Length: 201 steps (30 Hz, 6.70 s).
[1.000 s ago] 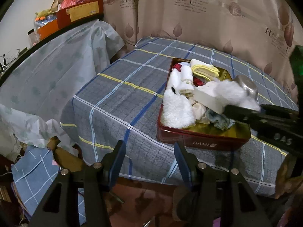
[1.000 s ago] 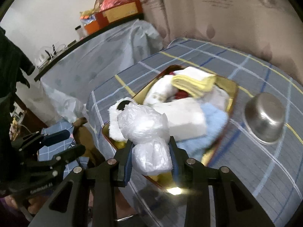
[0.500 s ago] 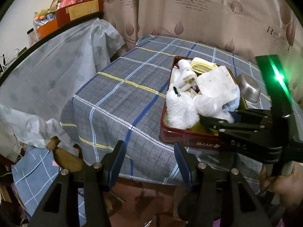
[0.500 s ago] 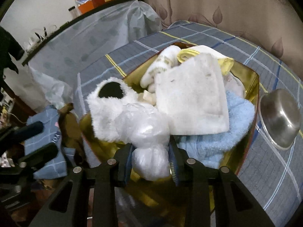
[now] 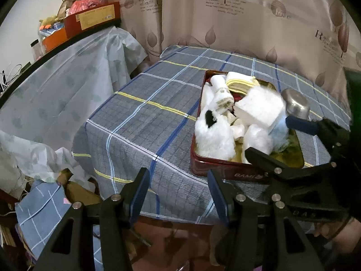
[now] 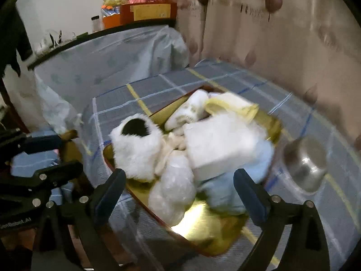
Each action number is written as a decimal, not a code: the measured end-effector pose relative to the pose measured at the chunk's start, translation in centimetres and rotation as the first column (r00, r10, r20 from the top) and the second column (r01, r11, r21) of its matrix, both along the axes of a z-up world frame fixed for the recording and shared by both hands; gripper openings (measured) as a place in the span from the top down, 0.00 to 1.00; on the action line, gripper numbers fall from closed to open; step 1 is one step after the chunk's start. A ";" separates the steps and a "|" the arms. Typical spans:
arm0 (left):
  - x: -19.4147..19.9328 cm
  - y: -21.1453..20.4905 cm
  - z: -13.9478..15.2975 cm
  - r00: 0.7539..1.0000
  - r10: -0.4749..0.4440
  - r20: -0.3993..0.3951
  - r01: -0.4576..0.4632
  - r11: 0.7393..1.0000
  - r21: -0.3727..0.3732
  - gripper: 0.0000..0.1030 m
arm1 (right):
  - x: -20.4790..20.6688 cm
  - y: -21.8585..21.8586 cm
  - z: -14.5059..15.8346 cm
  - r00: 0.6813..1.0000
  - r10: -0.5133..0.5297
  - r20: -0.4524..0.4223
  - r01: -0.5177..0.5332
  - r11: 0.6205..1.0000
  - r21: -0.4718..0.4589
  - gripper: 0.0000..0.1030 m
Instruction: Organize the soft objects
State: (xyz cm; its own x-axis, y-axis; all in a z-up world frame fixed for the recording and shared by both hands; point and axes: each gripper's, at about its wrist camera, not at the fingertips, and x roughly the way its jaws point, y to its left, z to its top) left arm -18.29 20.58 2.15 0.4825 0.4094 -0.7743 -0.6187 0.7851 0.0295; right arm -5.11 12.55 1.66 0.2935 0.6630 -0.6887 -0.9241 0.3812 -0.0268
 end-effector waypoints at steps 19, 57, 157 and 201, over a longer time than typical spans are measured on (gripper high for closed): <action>-0.5 -2.6 2.7 0.984 -0.115 0.140 0.101 0.990 0.100 0.47 | -3.7 -9.5 5.1 0.896 -0.428 0.117 0.384 0.881 0.276 0.00; -1.7 -5.5 4.2 0.939 -0.220 0.265 0.149 0.953 0.263 0.47 | -7.4 -11.6 6.4 0.817 -0.525 0.239 0.435 0.833 0.342 0.00; -2.8 -2.5 4.1 0.961 -0.092 0.261 0.058 0.989 0.137 0.47 | -8.0 -11.2 5.5 0.849 -0.470 0.242 0.398 0.869 0.294 0.00; -2.9 -2.4 4.3 0.967 -0.031 0.252 -0.017 0.982 0.187 0.41 | -4.4 -10.8 5.9 0.863 -0.497 0.091 0.465 0.851 0.243 0.00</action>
